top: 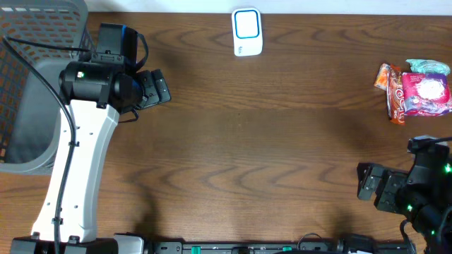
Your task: Scan the item barcode
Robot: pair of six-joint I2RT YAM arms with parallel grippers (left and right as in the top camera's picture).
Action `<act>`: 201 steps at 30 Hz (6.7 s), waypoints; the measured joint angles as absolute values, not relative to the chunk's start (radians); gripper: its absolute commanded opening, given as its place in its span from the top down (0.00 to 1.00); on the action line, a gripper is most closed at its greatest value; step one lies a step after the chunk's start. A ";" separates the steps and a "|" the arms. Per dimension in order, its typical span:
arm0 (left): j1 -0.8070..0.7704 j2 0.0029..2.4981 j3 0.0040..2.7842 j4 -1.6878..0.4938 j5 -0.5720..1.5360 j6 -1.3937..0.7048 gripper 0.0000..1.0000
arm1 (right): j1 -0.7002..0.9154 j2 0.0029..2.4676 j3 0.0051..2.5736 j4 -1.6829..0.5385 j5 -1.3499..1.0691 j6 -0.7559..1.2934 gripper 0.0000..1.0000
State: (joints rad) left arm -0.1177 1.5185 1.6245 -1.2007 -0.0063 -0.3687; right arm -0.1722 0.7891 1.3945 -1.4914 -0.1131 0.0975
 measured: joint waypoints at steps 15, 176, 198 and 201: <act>-0.118 1.518 1.625 -1.201 -0.006 -0.369 0.02 | 0.031 0.339 0.901 -0.932 -0.161 0.094 0.01; -0.118 0.075 0.287 -0.240 0.246 0.141 0.02 | -0.011 0.012 0.008 -0.067 -0.090 0.036 0.01; -0.084 0.011 0.006 0.290 0.294 0.181 0.02 | -0.011 0.012 0.008 -0.067 -0.090 0.036 0.01; -0.051 0.010 0.006 0.232 0.294 0.181 0.02 | -0.011 0.012 0.008 -0.067 -0.090 0.036 0.01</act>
